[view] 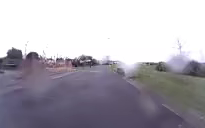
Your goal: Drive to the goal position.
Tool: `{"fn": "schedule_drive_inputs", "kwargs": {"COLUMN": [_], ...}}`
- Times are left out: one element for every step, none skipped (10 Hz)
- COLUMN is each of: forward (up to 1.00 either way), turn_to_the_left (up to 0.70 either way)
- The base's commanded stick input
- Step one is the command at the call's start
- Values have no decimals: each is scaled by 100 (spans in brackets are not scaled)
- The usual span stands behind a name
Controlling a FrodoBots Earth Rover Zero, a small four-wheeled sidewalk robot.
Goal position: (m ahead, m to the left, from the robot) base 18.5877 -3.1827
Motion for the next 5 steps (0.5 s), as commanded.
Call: {"fn": "schedule_drive_inputs", "kwargs": {"forward": [100, 100, 100, 100, 100], "turn_to_the_left": [40, 39, 20, 2, 0]}}
